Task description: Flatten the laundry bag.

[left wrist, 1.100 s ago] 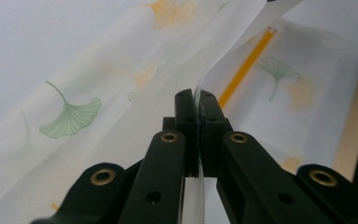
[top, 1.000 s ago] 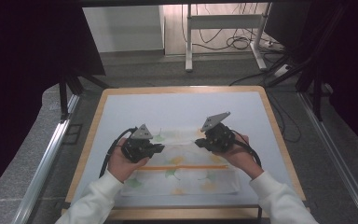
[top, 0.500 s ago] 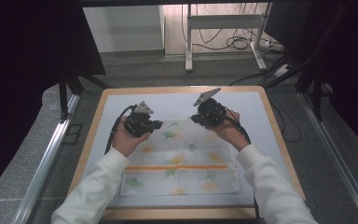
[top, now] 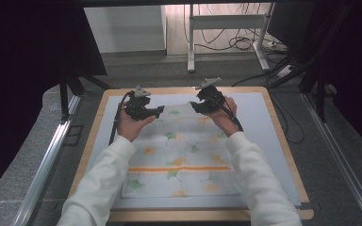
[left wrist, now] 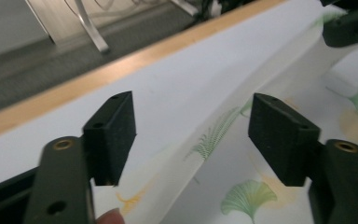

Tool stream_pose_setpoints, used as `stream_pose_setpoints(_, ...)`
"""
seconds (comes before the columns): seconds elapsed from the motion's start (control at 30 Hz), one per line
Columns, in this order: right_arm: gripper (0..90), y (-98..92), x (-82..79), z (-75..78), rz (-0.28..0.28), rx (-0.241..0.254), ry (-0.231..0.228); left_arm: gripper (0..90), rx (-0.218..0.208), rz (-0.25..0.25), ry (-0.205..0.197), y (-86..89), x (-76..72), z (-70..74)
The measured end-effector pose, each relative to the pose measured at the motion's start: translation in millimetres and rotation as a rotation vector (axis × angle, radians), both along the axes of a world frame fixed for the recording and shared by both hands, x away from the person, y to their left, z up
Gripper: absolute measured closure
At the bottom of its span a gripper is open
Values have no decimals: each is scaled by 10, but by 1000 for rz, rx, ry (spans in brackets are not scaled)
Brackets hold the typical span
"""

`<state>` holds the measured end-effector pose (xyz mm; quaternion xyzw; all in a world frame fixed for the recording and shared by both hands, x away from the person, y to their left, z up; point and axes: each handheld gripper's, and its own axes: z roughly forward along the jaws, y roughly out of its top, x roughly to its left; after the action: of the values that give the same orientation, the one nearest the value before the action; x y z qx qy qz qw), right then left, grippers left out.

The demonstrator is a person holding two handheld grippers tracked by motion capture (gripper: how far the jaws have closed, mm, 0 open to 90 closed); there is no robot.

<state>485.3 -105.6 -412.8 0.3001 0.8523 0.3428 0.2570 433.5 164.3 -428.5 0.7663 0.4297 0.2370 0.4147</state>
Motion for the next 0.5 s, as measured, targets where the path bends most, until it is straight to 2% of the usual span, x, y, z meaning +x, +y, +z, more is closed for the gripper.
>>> stream_pose_setpoints(0.03,381,-10,-19,17,-6,-3,-12,283,-5,-2,3,27,-22,20)
stream_pose_setpoints(0.13,378,-67,-83,80,7,27,-21,265,-31,-10,-22,88,-137,74)
stream_pose_setpoints(0.2,378,-110,-140,113,18,48,-19,263,-43,-41,-19,112,-244,100)
stream_pose_setpoints(0.27,384,-155,-229,137,51,72,3,272,-53,-81,-12,120,-383,102)
stream_pose_setpoints(0.4,396,-232,-488,128,127,105,48,282,-34,-140,44,91,-637,-14)
stream_pose_setpoints(0.5,396,-275,-679,41,164,94,79,280,-38,-186,89,54,-807,-169)
